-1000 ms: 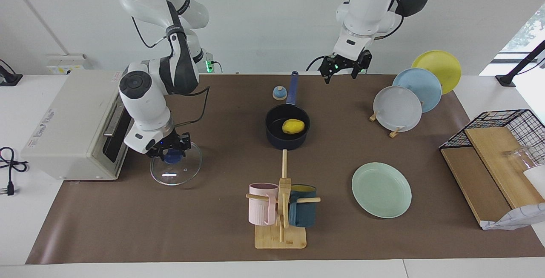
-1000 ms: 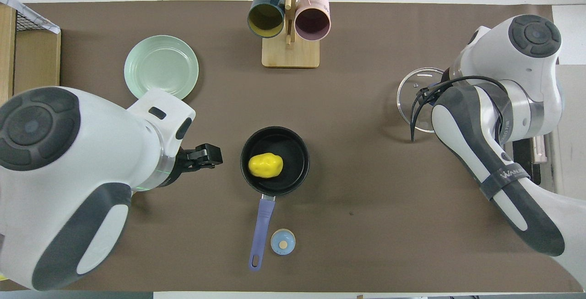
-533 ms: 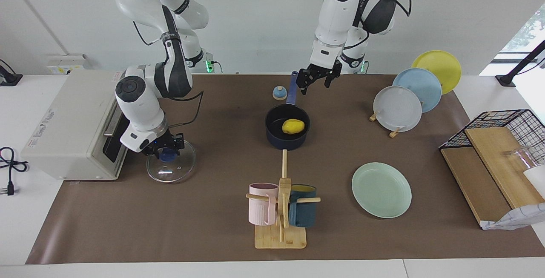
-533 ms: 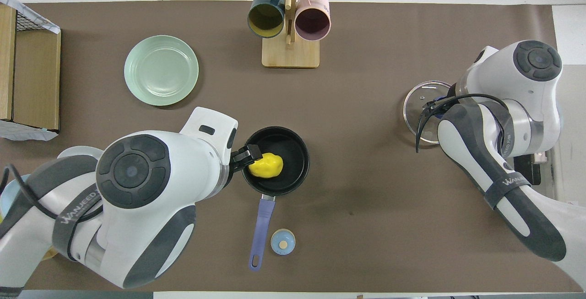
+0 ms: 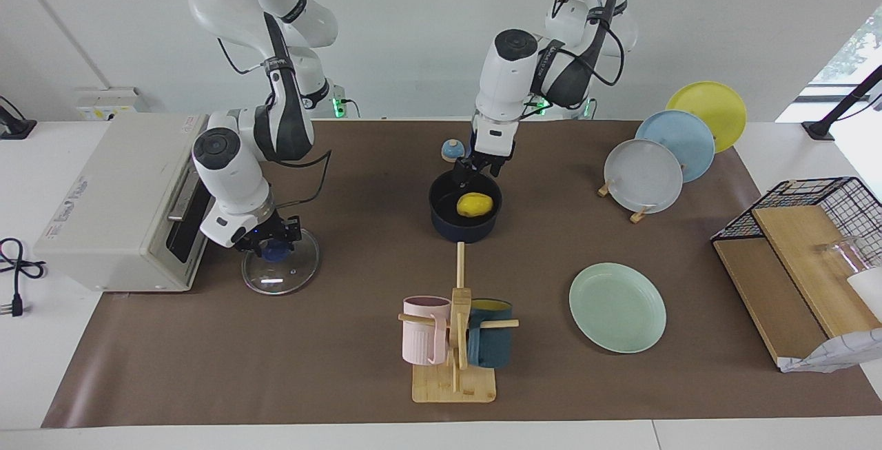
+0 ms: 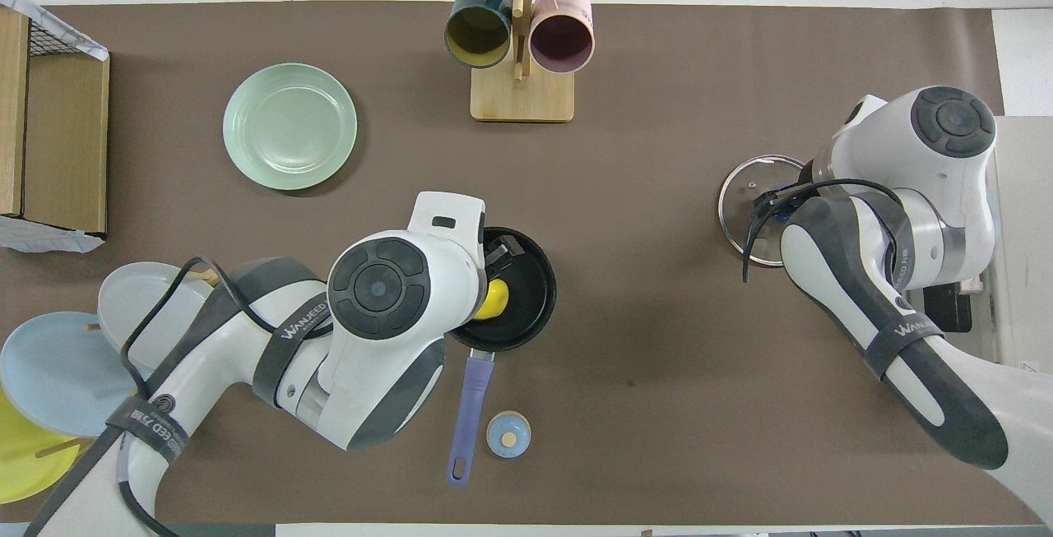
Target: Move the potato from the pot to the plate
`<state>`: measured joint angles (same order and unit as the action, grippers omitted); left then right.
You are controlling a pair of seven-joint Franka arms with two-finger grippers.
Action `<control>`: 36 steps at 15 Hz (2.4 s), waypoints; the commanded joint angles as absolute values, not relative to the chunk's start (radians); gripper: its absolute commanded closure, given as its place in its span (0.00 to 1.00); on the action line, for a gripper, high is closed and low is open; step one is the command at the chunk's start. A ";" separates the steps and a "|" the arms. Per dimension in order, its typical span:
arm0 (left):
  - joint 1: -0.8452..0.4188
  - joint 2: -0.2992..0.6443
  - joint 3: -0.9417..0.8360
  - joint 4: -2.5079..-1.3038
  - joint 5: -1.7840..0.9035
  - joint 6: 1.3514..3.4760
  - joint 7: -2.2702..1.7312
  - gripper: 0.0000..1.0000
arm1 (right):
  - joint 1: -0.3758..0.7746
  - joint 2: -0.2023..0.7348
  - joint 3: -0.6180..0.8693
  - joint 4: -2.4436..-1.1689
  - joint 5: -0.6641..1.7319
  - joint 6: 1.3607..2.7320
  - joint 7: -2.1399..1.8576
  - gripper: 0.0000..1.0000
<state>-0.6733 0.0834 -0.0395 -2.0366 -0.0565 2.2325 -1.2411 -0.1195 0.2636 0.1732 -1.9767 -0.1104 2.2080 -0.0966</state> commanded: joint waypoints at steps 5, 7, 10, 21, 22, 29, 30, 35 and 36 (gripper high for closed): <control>-0.753 0.126 -0.023 -2.052 -0.066 2.279 -1.414 0.00 | -0.140 0.230 0.187 -1.846 -0.100 2.021 -0.100 0.00; -0.770 0.123 -0.023 -2.094 -0.066 2.281 -1.425 0.00 | -0.155 0.213 0.189 -1.813 -0.095 1.967 -0.103 0.00; -0.778 0.113 -0.021 -2.141 -0.066 2.319 -1.452 0.00 | -0.163 0.137 0.187 -1.810 -0.057 1.927 -0.095 0.00; -0.729 0.163 -0.012 -2.075 -0.054 2.319 -1.513 0.00 | -0.198 -0.018 0.184 -1.658 -0.028 1.608 -0.097 0.00; -0.721 0.164 -0.011 -2.077 -0.052 2.313 -1.511 0.00 | -0.193 -0.023 0.183 -1.657 -0.026 1.606 -0.097 0.00; -0.715 0.202 -0.011 -2.069 -0.029 2.316 -1.545 0.00 | -0.074 -0.022 0.061 -1.620 -0.029 1.499 -0.068 0.00; -0.718 0.215 -0.011 -2.059 -0.023 2.316 -1.560 0.00 | -0.072 -0.026 0.058 -1.617 -0.037 1.496 -0.071 0.00; -0.719 0.225 -0.011 -2.057 -0.012 2.316 -1.572 0.00 | -0.063 -0.048 0.023 -1.626 -0.041 1.494 -0.066 0.00; -0.719 0.225 -0.011 -2.057 -0.012 2.316 -1.572 0.00 | -0.064 -0.058 0.021 -1.646 -0.040 1.503 -0.063 0.00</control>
<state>-0.7147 0.2155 -0.0127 -2.0734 -0.0340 2.3209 -1.5443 -0.0718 -0.0403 0.0339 -1.6248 -0.0400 1.5065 -0.0850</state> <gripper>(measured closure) 0.000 0.000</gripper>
